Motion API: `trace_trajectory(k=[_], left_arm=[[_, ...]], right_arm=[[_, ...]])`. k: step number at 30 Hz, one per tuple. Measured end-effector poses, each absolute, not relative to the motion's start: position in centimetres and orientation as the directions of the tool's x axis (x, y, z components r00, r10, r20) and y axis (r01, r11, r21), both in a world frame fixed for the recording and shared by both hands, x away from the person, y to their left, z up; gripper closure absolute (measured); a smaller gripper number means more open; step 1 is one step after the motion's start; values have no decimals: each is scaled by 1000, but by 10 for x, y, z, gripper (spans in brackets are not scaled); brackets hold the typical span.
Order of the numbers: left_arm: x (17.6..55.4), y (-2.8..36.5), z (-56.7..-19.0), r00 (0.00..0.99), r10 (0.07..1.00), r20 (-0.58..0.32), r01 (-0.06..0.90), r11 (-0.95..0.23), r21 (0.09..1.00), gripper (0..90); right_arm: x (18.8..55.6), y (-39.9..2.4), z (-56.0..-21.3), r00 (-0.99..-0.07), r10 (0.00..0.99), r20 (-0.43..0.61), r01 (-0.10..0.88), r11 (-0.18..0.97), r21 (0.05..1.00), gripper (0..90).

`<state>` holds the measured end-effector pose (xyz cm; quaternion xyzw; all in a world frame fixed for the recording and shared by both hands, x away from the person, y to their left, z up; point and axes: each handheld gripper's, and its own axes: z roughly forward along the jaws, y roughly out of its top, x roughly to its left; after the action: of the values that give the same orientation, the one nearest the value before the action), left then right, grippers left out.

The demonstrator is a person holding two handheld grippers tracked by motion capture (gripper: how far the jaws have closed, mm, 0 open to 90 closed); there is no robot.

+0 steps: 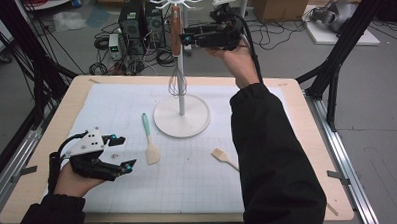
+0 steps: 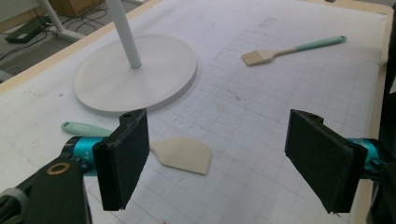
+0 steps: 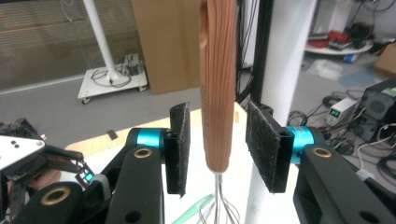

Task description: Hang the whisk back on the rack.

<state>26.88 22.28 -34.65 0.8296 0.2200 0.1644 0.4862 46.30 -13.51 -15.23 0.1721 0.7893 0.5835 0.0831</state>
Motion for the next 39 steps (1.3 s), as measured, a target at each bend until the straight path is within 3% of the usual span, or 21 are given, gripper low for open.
trace_trajectory(k=[5,7,12,39], left_arm=[[268,223,-346,848,526,59,206,-431,878,224],[269,223,-346,848,526,61,204,-431,879,224],[268,223,-346,849,524,63,203,-434,878,224],[268,223,-345,851,522,57,201,-423,883,225]], right_arm=[[456,-141,-143,-924,379,46,146,240,960,616],[453,-142,-137,-928,372,26,122,238,964,666],[445,-140,-123,-925,379,-37,53,225,973,892],[442,-112,-110,-907,415,-66,38,237,971,896]])
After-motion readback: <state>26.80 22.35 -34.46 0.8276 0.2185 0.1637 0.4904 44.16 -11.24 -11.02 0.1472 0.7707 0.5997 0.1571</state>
